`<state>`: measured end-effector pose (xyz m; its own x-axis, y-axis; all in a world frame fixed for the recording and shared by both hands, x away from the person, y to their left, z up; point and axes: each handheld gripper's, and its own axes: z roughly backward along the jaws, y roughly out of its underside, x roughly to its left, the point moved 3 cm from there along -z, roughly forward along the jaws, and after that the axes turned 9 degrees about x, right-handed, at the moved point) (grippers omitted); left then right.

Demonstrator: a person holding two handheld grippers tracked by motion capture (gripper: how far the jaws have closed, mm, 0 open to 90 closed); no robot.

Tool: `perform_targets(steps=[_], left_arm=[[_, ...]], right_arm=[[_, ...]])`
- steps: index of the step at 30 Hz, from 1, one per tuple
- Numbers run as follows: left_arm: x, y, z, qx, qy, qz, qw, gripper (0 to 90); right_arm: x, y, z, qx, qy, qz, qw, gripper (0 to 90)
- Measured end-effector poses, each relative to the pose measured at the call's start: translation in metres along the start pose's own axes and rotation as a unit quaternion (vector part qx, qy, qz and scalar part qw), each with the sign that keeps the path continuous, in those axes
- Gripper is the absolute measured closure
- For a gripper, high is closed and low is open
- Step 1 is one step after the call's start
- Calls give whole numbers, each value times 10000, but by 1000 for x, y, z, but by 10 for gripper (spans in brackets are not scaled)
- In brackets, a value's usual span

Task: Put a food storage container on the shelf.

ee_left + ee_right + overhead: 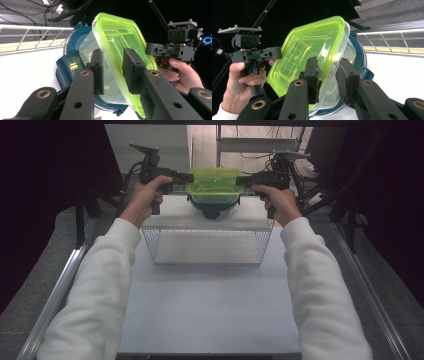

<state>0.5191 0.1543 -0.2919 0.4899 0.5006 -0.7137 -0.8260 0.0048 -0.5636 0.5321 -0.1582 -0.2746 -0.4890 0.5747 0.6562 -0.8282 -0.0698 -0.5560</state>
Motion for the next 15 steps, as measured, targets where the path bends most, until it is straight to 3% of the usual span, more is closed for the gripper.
perform_targets(steps=[4, 8, 12, 15], left_arm=[[1, 1, -4, 11, -89, -60, 9999, 663], [3, 0, -5, -98, -364, -127, 9992, 515], [0, 1, 0, -284, -393, -310, 9983, 374], [-8, 4, 8, -404, -350, -519, 9972, 314]], right_arm=[[-1, 0, -3, -21, 27, 14, 10000, 651], [2, 2, -5, -135, 145, 167, 9997, 467], [8, 2, 2, -516, 321, 398, 9974, 336], [14, 5, 12, -797, 246, 612, 9946, 316]])
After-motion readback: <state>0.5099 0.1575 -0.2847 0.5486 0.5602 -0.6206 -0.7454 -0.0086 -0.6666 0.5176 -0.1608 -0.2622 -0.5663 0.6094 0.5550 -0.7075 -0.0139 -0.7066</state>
